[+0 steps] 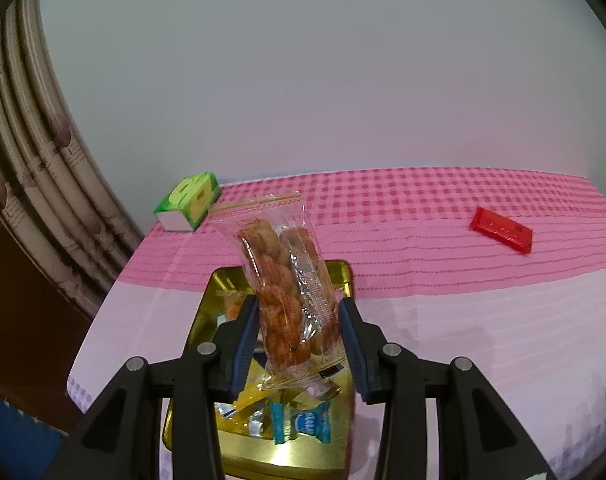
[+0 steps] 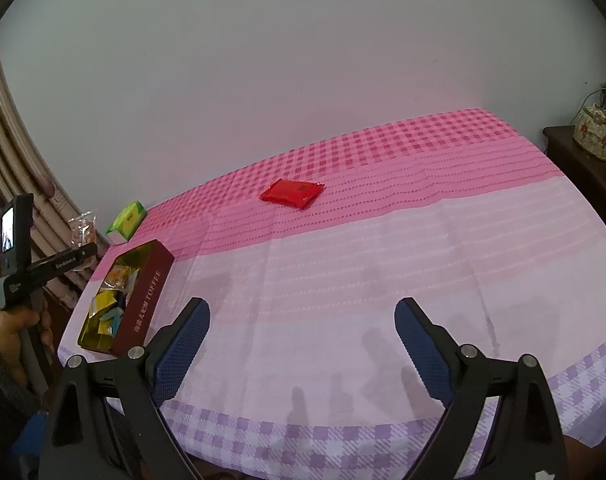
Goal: Organize snacks
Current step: 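Carry the dough-twist bag with the left tool and lower it into the tin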
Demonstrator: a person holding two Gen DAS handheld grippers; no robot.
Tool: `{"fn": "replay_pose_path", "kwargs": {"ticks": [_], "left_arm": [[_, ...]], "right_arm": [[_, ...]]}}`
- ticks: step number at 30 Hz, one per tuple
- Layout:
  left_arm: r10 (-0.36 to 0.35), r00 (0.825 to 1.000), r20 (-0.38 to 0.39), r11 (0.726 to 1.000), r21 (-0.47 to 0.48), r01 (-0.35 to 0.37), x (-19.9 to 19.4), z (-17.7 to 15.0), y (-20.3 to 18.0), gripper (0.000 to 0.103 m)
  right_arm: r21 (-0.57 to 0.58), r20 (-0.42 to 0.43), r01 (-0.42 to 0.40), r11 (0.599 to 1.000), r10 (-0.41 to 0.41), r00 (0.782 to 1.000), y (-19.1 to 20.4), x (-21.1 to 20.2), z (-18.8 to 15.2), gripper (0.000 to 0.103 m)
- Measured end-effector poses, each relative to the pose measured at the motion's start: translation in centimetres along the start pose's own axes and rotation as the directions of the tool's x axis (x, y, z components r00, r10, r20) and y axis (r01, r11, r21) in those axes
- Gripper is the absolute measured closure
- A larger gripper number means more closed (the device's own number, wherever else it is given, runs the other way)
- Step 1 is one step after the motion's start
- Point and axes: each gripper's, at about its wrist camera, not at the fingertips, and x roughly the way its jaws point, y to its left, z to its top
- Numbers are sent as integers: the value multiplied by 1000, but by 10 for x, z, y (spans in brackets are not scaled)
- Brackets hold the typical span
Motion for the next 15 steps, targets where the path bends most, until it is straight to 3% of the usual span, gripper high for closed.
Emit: {"fn": "replay_pose_path", "kwargs": {"ticks": [15], "left_arm": [[35,997,-70,998,-48,-38,25,-34,47,62]], "right_arm": [[-8,-27,2,1000,-3,1000,2,7,-4,10]]}}
